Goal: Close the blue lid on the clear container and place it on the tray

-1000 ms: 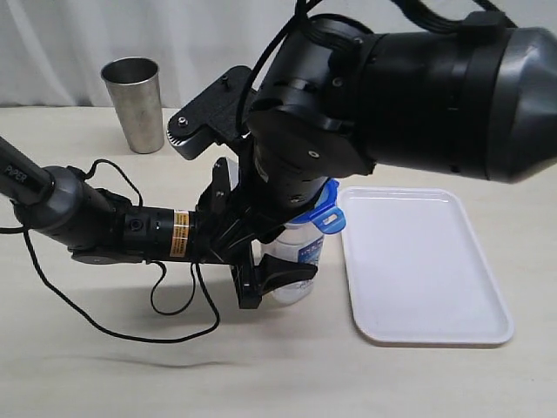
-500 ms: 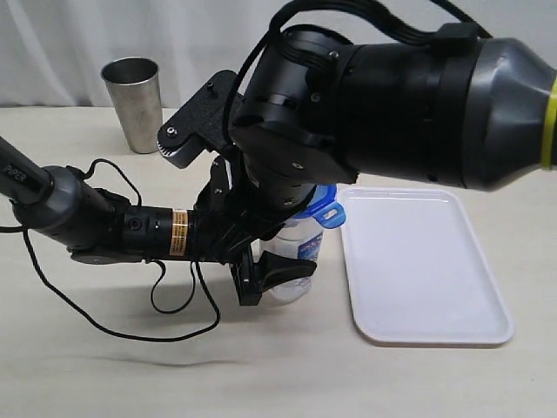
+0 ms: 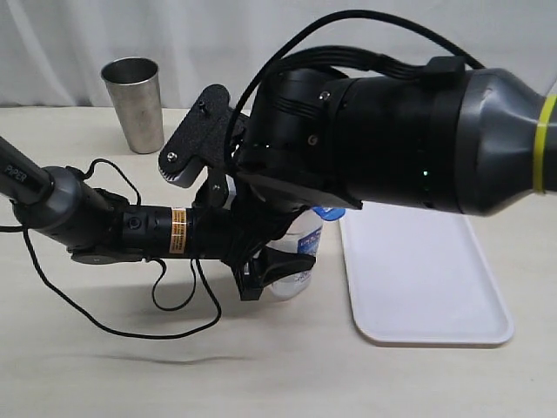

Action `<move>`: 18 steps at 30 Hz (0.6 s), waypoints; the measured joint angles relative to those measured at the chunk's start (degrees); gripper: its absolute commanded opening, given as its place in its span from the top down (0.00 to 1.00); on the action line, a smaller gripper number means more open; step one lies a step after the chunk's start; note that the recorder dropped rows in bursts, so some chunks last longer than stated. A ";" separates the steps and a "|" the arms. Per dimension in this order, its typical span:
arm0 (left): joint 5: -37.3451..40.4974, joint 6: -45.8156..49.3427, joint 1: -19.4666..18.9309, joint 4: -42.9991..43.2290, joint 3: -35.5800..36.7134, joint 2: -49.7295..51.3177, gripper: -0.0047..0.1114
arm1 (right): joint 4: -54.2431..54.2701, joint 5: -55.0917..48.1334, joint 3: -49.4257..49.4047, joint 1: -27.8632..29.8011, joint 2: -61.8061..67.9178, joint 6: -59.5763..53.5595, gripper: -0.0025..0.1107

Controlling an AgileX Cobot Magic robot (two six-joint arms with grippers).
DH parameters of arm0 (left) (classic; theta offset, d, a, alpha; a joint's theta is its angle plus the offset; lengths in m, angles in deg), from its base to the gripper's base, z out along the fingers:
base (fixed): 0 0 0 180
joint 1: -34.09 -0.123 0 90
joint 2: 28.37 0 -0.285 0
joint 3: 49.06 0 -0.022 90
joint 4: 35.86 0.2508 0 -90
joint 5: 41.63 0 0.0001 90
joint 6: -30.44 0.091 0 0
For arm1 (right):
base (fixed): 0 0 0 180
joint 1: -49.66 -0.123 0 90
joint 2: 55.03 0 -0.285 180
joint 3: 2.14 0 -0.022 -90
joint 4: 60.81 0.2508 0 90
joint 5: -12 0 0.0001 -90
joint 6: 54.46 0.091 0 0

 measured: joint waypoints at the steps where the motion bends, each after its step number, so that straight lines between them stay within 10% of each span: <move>1: 0.00 0.00 -0.09 0.03 0.00 0.00 0.96 | -0.24 0.13 -0.28 0.00 0.00 0.00 0.61; 18: -0.76 1.71 -0.79 1.76 0.00 0.00 0.96 | 10.11 2.93 -2.13 0.86 -5.49 -11.76 0.50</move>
